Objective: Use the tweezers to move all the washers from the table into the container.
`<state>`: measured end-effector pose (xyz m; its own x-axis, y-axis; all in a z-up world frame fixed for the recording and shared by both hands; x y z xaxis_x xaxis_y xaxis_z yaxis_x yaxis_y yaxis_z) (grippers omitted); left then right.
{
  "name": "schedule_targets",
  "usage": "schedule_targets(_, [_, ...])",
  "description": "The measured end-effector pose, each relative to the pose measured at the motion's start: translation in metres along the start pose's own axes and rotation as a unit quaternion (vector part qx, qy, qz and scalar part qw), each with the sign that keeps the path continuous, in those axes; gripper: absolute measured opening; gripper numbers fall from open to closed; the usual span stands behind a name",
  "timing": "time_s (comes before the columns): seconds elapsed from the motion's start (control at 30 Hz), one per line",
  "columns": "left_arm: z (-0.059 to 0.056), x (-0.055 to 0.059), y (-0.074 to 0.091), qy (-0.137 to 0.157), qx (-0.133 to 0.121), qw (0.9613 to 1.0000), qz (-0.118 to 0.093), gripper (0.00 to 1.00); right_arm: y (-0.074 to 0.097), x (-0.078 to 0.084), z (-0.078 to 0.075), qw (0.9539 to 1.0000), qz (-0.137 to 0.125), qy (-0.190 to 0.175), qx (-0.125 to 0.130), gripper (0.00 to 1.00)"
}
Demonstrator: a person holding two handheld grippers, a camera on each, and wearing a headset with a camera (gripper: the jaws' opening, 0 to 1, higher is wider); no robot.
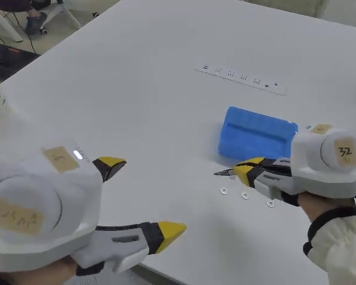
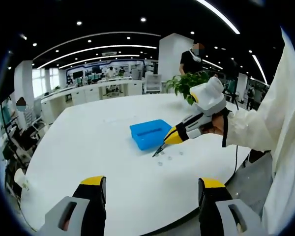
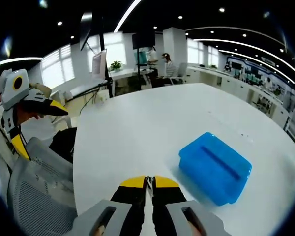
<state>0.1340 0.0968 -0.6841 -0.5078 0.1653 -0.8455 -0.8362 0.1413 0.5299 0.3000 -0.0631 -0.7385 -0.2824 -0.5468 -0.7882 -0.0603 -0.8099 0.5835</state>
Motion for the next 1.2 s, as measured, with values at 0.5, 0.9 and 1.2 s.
schedule_targets(0.5, [-0.016,-0.012,-0.065,-0.087,0.082,0.9928,0.002,0.47,0.028,-0.016,0.056,0.996,0.017,0.041,-0.078,0.0])
schedule_targets(0.9, [-0.039,-0.007,-0.087,-0.166,0.191,0.9674,0.016,0.19,0.043,-0.026,0.082,0.9883,0.034,0.081,-0.125,0.0])
schedule_targets(1.2, [-0.048,-0.009,-0.091,-0.159,0.224,0.9615,0.001,0.06,0.041,-0.037,0.086,0.9864,0.013,0.079,-0.144,0.0])
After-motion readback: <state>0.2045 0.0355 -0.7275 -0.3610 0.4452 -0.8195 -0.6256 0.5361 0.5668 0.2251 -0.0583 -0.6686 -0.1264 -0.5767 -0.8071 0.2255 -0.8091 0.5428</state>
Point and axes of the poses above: the centre of the closed fingertips' face, and the gripper's own axes: y roughly backward along the fingers, z roughly to its left, x roughly out of its underside, the point moved 7 cm from there along y, roughly backward along the fingers, and after that the axes turned 12 degrees about -x, right-handed, at the moved point
